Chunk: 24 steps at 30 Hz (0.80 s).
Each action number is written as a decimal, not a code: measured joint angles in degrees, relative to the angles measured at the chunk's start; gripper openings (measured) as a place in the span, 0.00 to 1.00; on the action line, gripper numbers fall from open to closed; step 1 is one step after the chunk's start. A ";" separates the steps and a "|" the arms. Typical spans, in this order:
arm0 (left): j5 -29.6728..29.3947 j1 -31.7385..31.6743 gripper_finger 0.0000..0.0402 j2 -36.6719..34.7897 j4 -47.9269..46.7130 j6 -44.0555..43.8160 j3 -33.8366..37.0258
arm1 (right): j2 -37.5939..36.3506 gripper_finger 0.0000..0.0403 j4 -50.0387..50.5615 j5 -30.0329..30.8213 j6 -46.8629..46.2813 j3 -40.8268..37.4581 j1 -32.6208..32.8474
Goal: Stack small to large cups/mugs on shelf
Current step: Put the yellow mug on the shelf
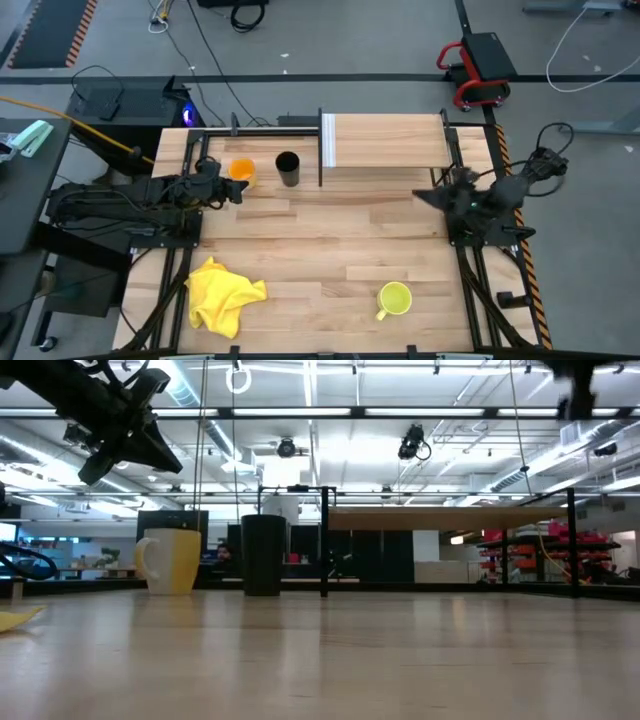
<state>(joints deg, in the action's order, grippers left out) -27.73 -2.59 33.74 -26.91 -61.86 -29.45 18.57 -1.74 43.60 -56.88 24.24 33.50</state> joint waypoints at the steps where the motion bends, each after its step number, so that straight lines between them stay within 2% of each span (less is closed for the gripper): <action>1: 0.00 -0.02 0.06 0.00 0.02 -0.10 0.00 | 0.46 0.18 -2.62 -1.60 3.83 1.23 0.00; 5: 0.97 -0.02 0.07 0.00 0.04 -0.28 0.00 | 3.75 0.18 -4.59 -10.21 13.74 8.86 0.02; 13: 2.54 -0.02 0.08 0.00 0.15 -0.55 0.00 | 16.75 0.18 -1.47 -25.25 22.23 28.14 0.02; 18: 2.54 0.00 0.06 0.00 0.30 -0.57 0.00 | 24.08 0.18 8.09 -26.36 28.01 41.02 0.02; 24: 2.56 -0.02 0.07 0.00 1.95 -0.59 0.02 | 30.53 0.18 29.72 -25.56 22.23 52.86 0.02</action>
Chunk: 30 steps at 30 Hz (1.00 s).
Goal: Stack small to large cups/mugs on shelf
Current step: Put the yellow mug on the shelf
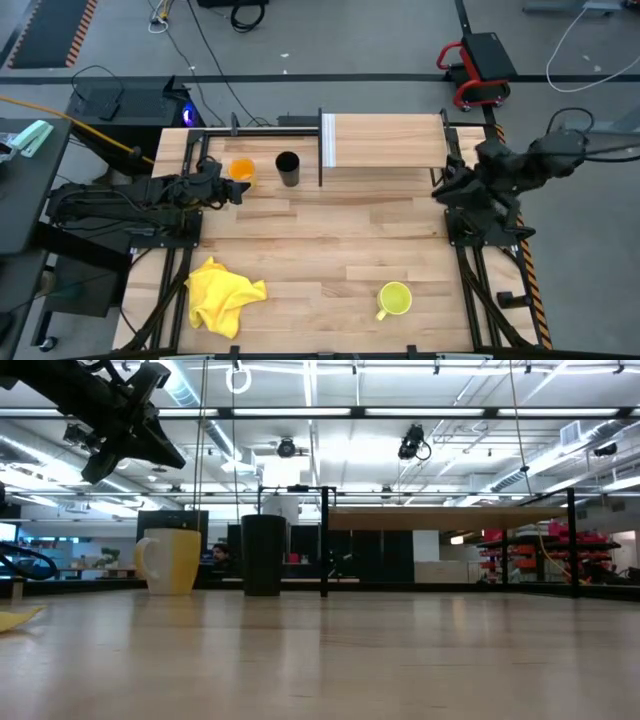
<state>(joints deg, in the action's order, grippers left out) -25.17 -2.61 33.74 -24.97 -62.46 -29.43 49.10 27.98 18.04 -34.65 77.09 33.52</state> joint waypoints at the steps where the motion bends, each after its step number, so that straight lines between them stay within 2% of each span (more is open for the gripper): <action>1: 0.00 0.02 0.07 0.00 0.39 0.02 -0.02 | 0.82 0.18 3.55 0.12 -2.21 1.14 0.00; 6: 0.00 0.01 0.08 0.00 1.02 0.02 -0.01 | 3.80 0.18 17.82 0.94 -15.65 2.76 0.04; 9: 0.00 0.01 0.08 0.00 1.02 0.02 -0.02 | 5.87 0.18 29.51 0.41 -26.91 2.76 0.68; 14: 0.02 0.02 0.06 0.00 1.00 0.02 -0.02 | 11.30 0.18 45.55 -3.37 -45.44 2.74 7.43; 21: 1.48 0.00 0.07 0.00 1.00 0.11 -0.02 | 21.89 0.18 47.83 -2.26 -63.53 2.76 18.22; 24: 1.76 0.01 0.08 0.00 1.00 1.20 -0.02 | 27.59 0.18 50.30 -2.21 -68.83 2.74 19.58; 30: 5.03 0.00 0.08 0.00 0.98 5.02 -0.02 | 36.74 0.18 49.02 -3.84 -74.76 2.74 18.70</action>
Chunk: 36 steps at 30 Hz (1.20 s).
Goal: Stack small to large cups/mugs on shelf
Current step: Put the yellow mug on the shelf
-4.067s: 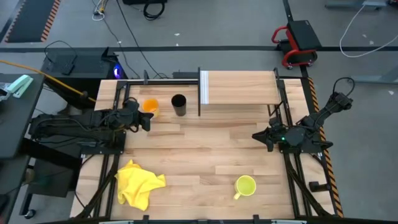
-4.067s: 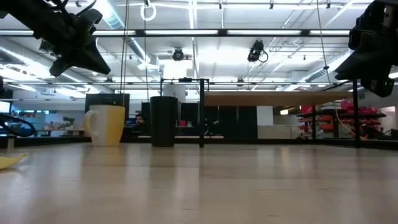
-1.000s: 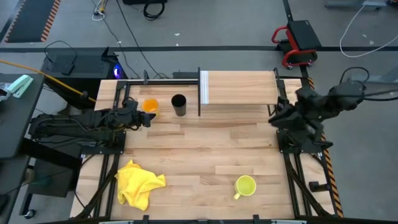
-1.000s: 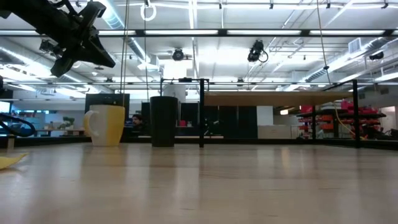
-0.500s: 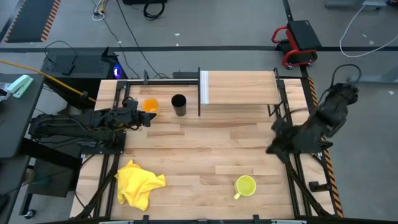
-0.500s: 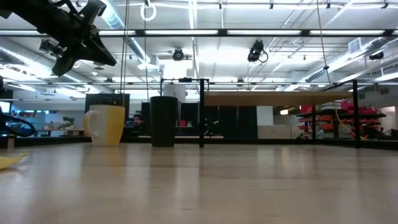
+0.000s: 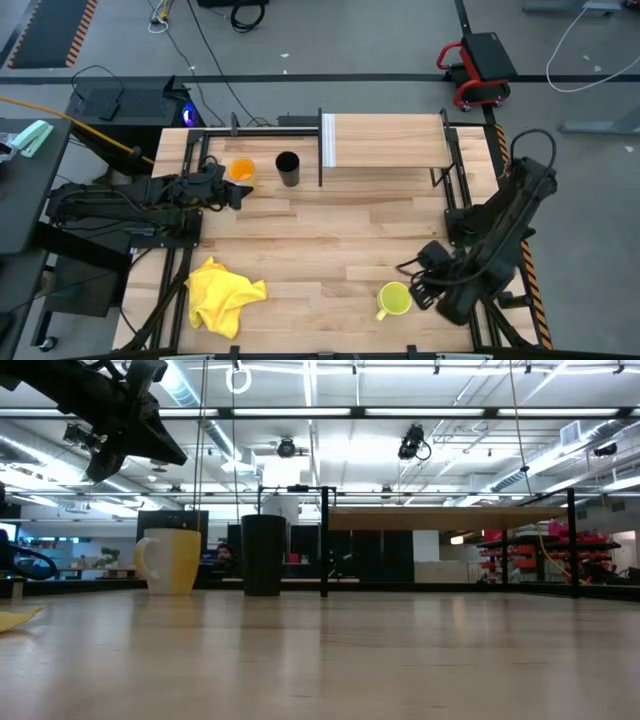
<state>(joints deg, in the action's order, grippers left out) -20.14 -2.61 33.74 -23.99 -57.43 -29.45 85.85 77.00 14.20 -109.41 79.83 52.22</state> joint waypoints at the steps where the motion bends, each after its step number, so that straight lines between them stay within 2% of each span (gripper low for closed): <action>1: 0.59 0.02 0.07 0.00 0.00 0.77 0.00 | 1.18 0.18 -1.14 -0.79 -0.50 0.00 -0.25; 7: 4.13 0.02 0.06 0.00 -0.02 4.24 0.00 | 6.57 0.18 -9.91 -3.74 -0.95 0.00 -3.04; 15: 5.46 0.01 0.09 0.00 -0.28 6.27 0.01 | 10.83 0.18 -9.50 -4.25 -3.32 -0.79 -6.42; 20: 7.48 0.01 0.09 0.00 -0.39 8.42 0.00 | 10.18 0.18 -10.08 -6.91 -6.64 -5.95 -7.19; 26: 8.63 0.01 0.09 0.00 -0.59 8.68 0.01 | 7.45 0.18 -13.97 -6.76 -10.18 -11.17 -6.13; 36: 8.63 0.02 0.09 0.00 -1.92 8.79 0.00 | 6.73 0.18 -17.19 -6.80 -9.74 -12.41 -5.96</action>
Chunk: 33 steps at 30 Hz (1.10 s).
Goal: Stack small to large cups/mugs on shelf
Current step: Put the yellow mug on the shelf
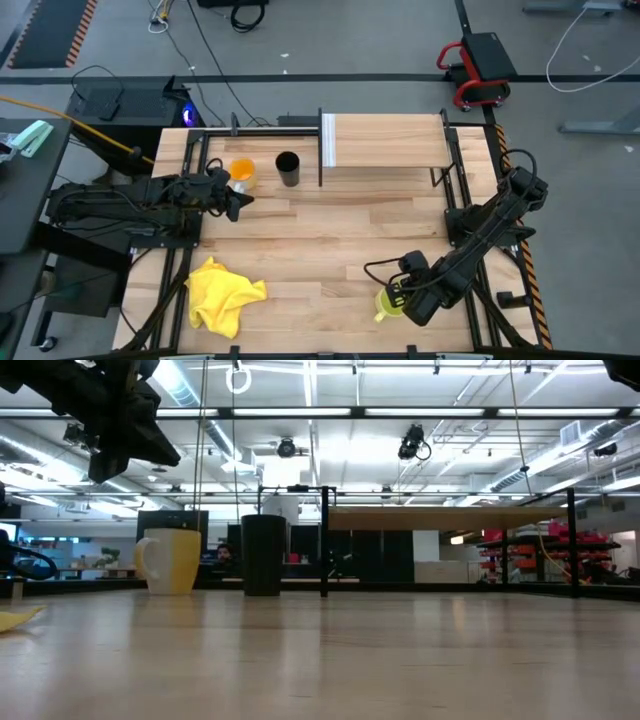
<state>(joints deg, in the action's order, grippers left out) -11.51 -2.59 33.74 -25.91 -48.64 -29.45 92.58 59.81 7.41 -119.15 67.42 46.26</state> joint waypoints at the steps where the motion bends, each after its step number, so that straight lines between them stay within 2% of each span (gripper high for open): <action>1: 0.00 0.00 0.08 0.00 0.02 0.00 0.00 | 0.01 0.18 0.00 -0.01 0.02 0.13 0.00; 18: 0.02 0.00 0.09 0.00 -0.15 0.00 0.00 | 0.04 0.18 -3.02 -0.25 -0.91 1.03 1.95; 33: 0.02 0.00 0.10 0.00 -0.73 0.00 0.02 | 0.09 0.18 -3.69 -1.33 -0.79 -1.94 1.38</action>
<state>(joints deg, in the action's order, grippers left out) -11.49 -2.59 33.74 -26.64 -48.64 -29.44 92.66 56.12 6.07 -119.95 65.49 47.64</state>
